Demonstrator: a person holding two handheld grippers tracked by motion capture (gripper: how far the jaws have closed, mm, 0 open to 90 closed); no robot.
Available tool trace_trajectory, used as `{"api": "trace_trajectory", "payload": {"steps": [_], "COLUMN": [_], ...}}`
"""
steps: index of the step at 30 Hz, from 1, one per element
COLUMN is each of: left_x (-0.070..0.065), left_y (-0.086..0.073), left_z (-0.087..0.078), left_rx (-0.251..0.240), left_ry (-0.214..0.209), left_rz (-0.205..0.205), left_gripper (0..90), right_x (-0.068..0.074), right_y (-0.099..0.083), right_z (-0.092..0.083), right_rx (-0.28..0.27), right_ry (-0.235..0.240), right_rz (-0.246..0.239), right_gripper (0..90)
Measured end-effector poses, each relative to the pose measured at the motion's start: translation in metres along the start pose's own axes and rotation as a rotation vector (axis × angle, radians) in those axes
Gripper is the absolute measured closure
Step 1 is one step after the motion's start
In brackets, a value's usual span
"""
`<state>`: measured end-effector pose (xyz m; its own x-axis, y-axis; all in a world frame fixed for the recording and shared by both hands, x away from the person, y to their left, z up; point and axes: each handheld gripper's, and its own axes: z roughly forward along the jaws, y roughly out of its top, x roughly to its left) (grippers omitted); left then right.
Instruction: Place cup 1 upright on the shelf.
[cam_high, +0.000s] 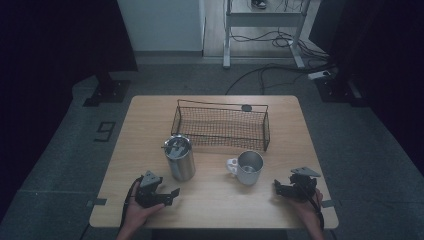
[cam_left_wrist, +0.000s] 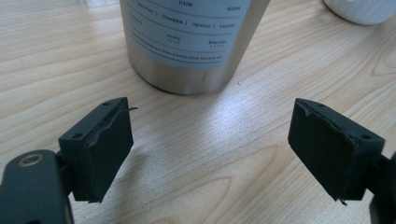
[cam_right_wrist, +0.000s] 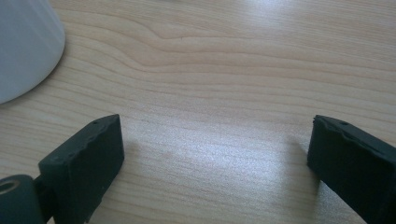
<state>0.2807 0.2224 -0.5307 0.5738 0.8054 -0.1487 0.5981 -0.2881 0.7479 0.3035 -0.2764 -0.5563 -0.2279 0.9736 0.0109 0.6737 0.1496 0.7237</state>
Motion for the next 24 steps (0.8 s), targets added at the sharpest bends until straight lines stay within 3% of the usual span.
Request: {"api": "trace_trajectory", "payload": {"steps": [9,24], "left_x": [0.002,-0.001], "left_y": [0.006,0.017], "left_z": [-0.011,-0.022], "left_rx": [-0.041,-0.083], "left_ry": [0.019,0.024], "left_rz": [-0.028,-0.030], "left_gripper": [14.1,13.8], "right_x": [0.000,-0.001], "right_y": [0.000,-0.001], "right_z": [0.000,-0.001], "right_rx": [0.002,-0.004], "right_ry": [0.000,0.004], "right_rz": [0.003,-0.001], "right_gripper": [3.7,4.7]}}
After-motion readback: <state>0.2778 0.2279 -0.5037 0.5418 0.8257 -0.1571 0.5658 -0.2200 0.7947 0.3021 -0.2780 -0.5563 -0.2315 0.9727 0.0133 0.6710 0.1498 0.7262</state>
